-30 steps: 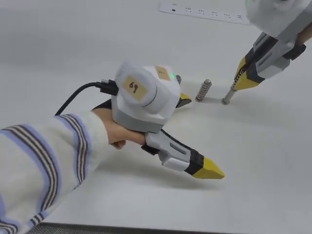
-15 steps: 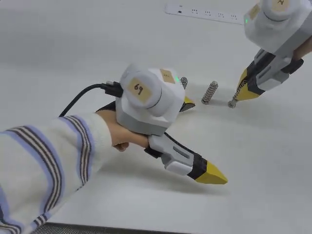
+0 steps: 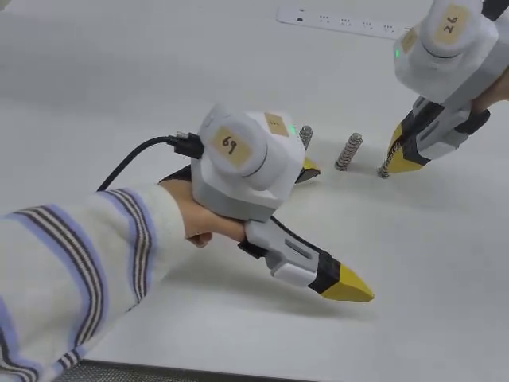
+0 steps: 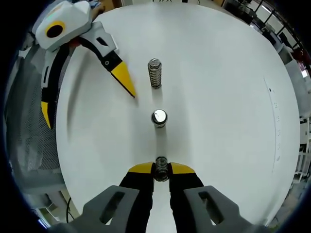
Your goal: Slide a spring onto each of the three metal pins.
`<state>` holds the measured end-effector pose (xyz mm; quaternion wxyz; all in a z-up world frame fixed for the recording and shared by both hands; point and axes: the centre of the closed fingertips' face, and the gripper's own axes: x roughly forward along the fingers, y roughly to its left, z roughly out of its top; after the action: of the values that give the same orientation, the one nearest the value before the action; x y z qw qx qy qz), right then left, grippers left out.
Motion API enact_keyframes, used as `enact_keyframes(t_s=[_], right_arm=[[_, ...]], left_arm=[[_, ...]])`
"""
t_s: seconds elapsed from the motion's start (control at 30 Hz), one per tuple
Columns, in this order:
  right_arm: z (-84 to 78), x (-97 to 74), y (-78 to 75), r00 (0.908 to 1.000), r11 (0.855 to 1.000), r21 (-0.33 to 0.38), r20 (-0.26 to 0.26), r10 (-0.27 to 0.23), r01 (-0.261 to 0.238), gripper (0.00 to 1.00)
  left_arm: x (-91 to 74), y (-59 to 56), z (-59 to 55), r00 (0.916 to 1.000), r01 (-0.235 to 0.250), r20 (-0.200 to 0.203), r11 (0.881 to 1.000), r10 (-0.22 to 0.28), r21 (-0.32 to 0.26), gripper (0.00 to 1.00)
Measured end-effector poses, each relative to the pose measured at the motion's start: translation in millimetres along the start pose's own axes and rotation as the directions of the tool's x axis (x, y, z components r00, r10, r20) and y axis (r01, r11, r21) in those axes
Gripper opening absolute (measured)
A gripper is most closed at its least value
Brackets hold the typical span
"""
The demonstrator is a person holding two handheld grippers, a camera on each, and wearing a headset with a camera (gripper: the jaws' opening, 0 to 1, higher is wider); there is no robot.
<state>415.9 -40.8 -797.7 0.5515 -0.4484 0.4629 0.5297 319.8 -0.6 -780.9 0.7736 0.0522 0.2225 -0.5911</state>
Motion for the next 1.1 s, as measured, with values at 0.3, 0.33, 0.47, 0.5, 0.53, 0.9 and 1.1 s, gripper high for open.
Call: enact_keyframes(t_s=[0.3, 0.33, 0.47, 0.5, 0.53, 0.9, 1.1], right_arm=[[0.9, 3.6, 3.5, 0.9998, 1.000, -0.025, 0.000, 0.017, -0.017, 0.12], [1.3, 3.8, 3.0, 0.9999, 0.999, -0.031, 0.000, 0.014, -0.014, 0.14], [2.6, 3.3, 1.5, 1.0000, 0.999, -0.042, 0.002, 0.003, -0.003, 0.21], [2.8, 2.9, 1.2, 1.0000, 0.999, -0.042, 0.002, 0.000, 0.000, 0.21], [3.0, 2.2, 1.1, 1.0000, 0.999, -0.045, 0.002, 0.000, 0.000, 0.21], [5.2, -10.2, 1.6, 0.9993, 0.999, -0.043, 0.036, -0.010, 0.012, 0.28], [1.8, -19.6, 8.9, 0.9986, 0.999, -0.033, 0.053, -0.005, 0.006, 0.30]], left_arm=[[-2.9, 3.6, 5.2, 0.9997, -0.009, 0.021, 1.000, 0.009, -0.024, 0.97], [-3.3, 3.6, 5.4, 0.9997, -0.009, 0.022, 1.000, 0.009, -0.024, 0.97], [-4.3, 2.7, 3.9, 0.9999, -0.008, 0.014, 1.000, 0.008, -0.023, 0.97], [-4.5, 2.4, 3.7, 0.9999, -0.007, 0.013, 1.000, 0.007, -0.024, 0.97], [-4.6, 1.9, 3.4, 0.9999, -0.005, 0.012, 1.000, 0.006, -0.024, 0.97], [-7.2, 1.0, 4.1, 1.0000, -0.004, 0.009, 1.000, 0.005, -0.028, 0.97], [-9.4, -1.3, 2.6, 1.0000, -0.001, 0.001, 1.000, 0.001, -0.029, 0.97]])
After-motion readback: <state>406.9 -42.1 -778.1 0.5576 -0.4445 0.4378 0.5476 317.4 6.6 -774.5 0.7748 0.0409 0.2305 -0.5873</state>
